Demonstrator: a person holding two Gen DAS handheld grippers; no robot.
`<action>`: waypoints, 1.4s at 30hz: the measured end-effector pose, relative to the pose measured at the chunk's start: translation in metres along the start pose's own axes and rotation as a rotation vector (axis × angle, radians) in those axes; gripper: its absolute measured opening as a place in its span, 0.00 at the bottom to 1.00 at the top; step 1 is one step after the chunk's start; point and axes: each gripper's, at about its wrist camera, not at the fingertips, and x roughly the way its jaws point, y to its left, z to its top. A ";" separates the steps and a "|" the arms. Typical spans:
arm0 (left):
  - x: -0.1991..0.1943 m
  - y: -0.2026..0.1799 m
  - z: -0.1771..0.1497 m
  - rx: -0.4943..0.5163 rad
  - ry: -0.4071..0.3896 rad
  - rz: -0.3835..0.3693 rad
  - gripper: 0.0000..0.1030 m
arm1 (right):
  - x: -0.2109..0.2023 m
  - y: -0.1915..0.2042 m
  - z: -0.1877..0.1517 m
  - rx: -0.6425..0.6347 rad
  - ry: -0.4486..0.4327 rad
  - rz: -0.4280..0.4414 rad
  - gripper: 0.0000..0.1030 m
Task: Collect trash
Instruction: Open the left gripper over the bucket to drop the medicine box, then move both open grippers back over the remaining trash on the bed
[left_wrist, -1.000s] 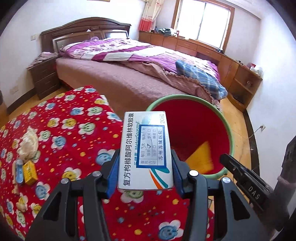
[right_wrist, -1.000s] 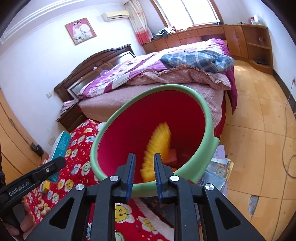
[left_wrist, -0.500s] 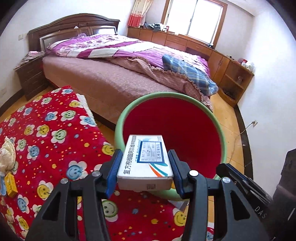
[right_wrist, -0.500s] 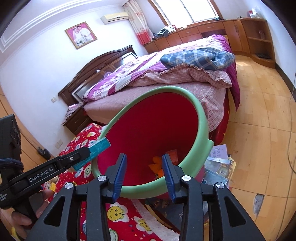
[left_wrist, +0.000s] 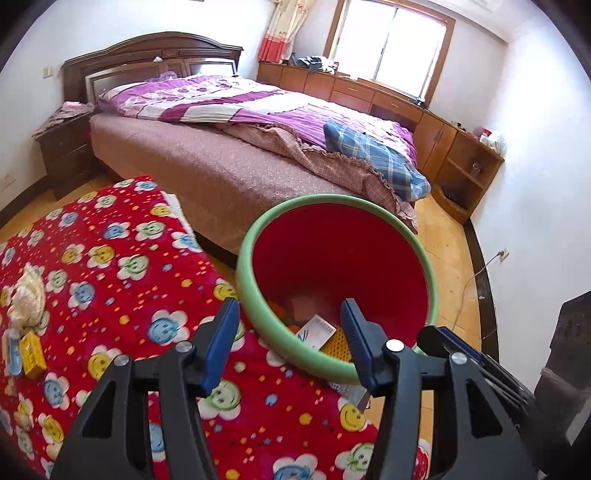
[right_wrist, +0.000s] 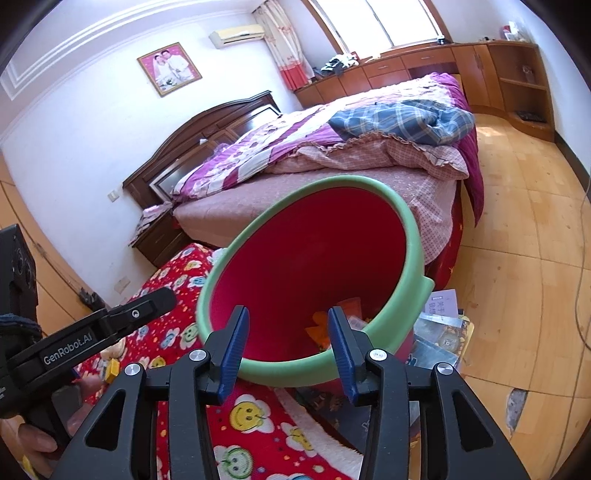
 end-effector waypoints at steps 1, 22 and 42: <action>-0.004 0.003 -0.001 -0.005 -0.002 0.007 0.55 | 0.000 0.002 -0.001 -0.001 0.002 0.005 0.45; -0.093 0.114 -0.051 -0.188 -0.047 0.293 0.55 | 0.001 0.058 -0.027 -0.058 0.077 0.102 0.46; -0.161 0.224 -0.089 -0.397 -0.071 0.516 0.55 | -0.006 0.116 -0.055 -0.167 0.128 0.130 0.46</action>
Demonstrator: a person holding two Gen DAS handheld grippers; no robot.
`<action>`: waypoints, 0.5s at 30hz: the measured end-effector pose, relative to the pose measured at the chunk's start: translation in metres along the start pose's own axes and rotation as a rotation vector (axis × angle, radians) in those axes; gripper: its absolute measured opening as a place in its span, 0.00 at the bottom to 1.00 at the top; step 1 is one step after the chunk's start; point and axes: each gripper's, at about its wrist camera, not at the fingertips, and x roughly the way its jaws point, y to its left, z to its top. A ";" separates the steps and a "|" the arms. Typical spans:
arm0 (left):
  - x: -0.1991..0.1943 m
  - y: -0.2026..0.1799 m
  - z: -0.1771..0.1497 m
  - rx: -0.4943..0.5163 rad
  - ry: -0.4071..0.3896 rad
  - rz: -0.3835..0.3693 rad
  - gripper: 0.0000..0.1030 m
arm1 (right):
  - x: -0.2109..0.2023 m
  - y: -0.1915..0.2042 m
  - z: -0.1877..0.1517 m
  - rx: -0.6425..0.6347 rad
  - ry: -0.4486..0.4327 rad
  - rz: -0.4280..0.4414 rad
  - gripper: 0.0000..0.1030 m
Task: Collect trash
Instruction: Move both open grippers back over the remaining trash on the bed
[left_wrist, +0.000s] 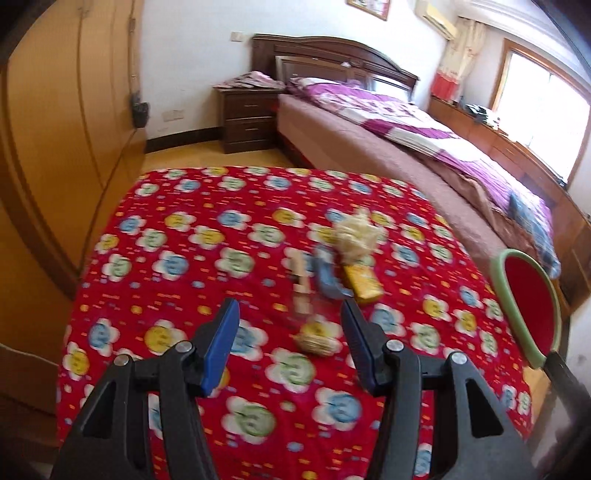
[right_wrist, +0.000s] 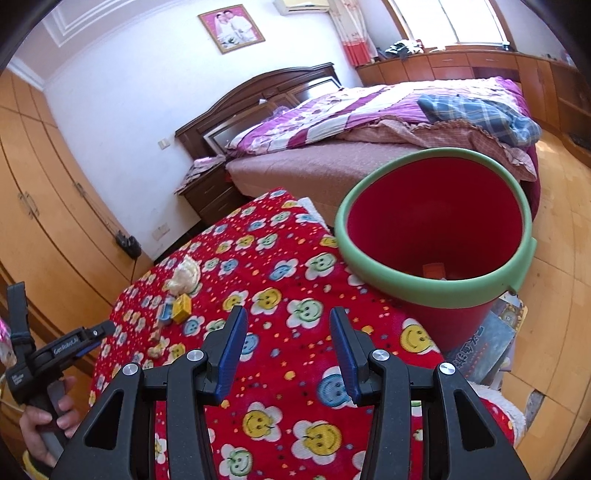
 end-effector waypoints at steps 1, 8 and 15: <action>0.003 0.005 0.003 -0.008 -0.001 0.017 0.55 | 0.001 0.001 -0.001 -0.004 0.003 -0.003 0.46; 0.030 0.020 0.014 0.005 0.017 0.069 0.55 | 0.005 0.001 -0.001 0.008 -0.004 -0.024 0.46; 0.069 0.017 0.011 0.010 0.126 0.042 0.55 | 0.016 -0.004 -0.003 0.018 0.024 -0.039 0.46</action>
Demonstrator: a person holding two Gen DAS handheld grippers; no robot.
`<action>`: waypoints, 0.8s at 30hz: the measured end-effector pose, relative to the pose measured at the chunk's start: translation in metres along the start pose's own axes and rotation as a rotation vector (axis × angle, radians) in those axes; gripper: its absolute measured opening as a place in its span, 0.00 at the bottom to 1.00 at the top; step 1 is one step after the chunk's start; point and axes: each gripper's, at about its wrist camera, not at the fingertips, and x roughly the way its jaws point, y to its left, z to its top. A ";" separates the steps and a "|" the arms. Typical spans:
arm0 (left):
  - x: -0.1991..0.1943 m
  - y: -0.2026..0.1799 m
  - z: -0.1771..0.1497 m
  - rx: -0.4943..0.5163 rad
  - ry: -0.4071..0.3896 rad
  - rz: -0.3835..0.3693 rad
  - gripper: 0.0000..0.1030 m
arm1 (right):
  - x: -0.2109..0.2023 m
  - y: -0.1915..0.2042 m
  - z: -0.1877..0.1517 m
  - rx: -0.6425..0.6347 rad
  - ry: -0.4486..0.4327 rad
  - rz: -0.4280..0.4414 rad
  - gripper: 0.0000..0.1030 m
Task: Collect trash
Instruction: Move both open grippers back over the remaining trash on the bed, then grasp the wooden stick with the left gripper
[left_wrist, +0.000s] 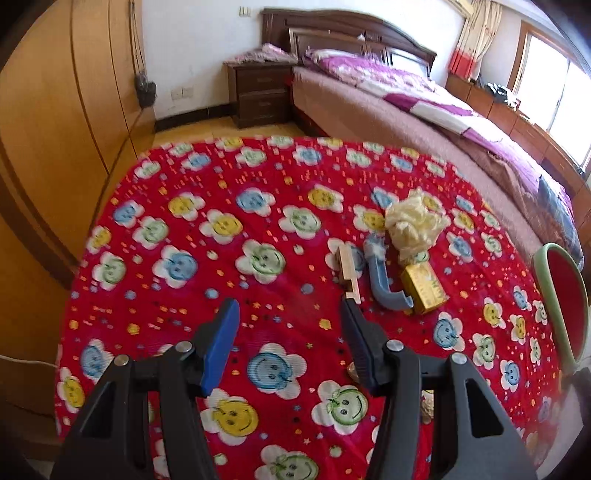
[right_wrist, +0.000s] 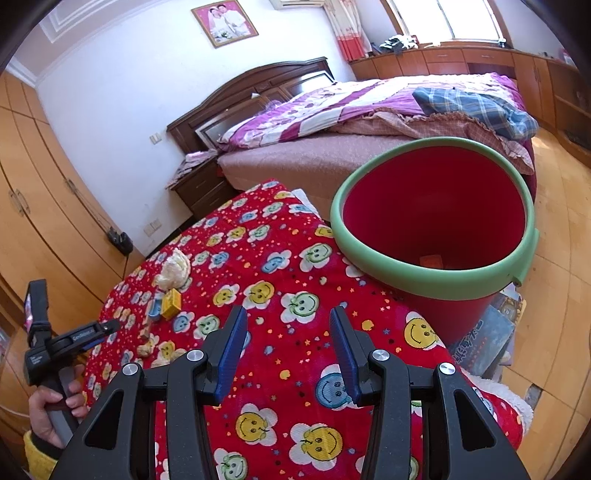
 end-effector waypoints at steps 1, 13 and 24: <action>0.003 -0.001 0.000 -0.006 0.012 -0.016 0.55 | 0.001 0.000 0.000 0.001 0.003 -0.001 0.46; 0.029 -0.025 0.004 0.038 0.038 -0.015 0.50 | 0.011 -0.004 -0.005 0.003 0.030 0.001 0.46; 0.039 -0.034 0.002 0.035 0.012 -0.094 0.10 | 0.023 0.017 -0.007 -0.031 0.067 -0.001 0.46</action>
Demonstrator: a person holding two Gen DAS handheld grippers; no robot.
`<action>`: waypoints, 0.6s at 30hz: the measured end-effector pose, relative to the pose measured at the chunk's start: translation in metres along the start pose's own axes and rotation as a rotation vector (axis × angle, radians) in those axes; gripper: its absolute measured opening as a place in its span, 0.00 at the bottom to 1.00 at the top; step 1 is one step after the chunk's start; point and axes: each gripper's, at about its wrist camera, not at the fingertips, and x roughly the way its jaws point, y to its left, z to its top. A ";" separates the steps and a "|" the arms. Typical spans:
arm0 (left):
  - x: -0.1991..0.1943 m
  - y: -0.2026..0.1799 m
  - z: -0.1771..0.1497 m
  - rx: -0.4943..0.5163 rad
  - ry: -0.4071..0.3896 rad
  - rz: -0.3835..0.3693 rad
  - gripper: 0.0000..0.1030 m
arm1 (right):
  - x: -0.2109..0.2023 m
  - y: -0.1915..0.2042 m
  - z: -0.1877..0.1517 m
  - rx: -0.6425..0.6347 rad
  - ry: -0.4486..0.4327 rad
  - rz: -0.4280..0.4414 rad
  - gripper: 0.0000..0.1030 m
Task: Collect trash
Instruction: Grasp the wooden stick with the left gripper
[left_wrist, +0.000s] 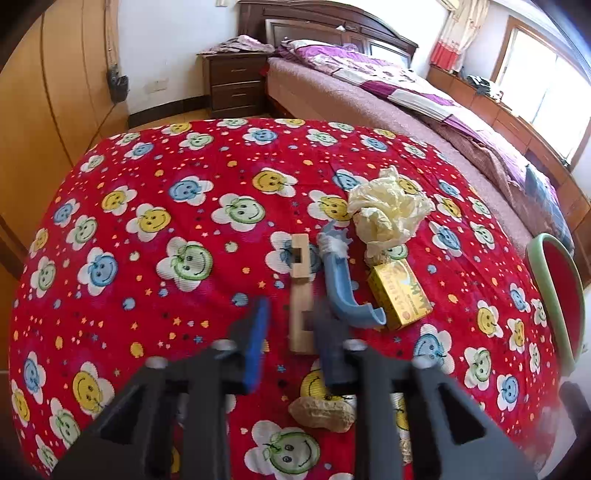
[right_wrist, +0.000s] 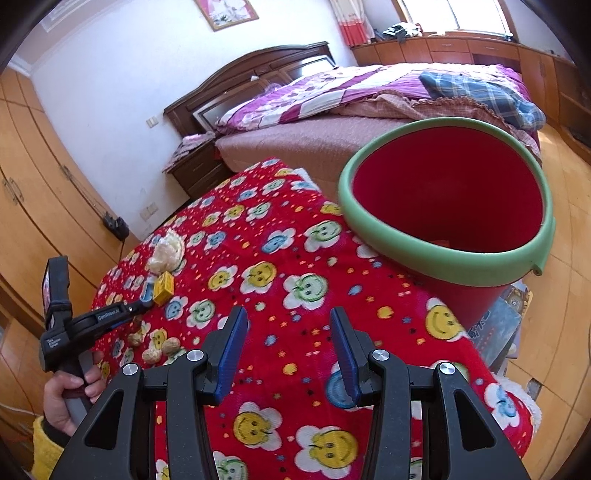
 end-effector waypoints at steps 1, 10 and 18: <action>0.001 0.001 0.000 -0.003 0.003 -0.019 0.09 | 0.001 0.004 0.000 -0.010 0.002 0.002 0.46; -0.025 0.037 0.016 -0.023 -0.050 -0.020 0.09 | 0.020 0.059 0.006 -0.137 0.032 0.033 0.46; -0.025 0.077 0.023 -0.050 -0.102 0.084 0.09 | 0.062 0.103 0.014 -0.208 0.101 0.068 0.46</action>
